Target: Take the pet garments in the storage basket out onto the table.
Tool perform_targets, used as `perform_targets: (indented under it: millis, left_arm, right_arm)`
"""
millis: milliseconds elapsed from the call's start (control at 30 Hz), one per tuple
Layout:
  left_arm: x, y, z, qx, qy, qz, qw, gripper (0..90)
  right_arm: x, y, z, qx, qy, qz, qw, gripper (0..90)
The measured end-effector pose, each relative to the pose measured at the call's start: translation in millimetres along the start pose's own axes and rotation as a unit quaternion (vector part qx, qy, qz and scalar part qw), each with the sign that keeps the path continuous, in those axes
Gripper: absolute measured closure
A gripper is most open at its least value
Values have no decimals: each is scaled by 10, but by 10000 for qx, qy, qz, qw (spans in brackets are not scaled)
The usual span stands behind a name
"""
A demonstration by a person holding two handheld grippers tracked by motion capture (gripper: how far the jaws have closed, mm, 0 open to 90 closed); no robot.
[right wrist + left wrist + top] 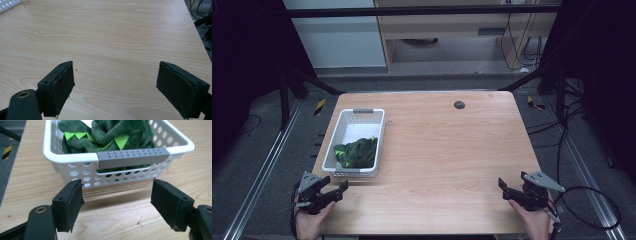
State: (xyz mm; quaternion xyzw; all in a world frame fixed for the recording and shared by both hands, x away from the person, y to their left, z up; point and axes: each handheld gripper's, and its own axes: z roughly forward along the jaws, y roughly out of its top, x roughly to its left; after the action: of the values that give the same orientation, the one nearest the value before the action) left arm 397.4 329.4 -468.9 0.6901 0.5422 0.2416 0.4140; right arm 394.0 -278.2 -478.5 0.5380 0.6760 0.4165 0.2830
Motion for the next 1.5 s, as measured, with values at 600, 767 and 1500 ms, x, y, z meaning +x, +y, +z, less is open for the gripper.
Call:
perform_targets:
  millis: [600,767,1500]
  left_arm:
    - [-11,197,-209,-400,-75,31,9992,213]
    - [-38,280,-228,-438,-176,94,9988,206]
    - [-65,585,-201,-371,-298,335,9983,182]
  right_arm:
    - [13,-28,-53,1,21,-79,10000,145]
    - [43,-19,-49,13,55,-176,9998,138]
    - [54,-5,-26,40,82,-283,9996,134]
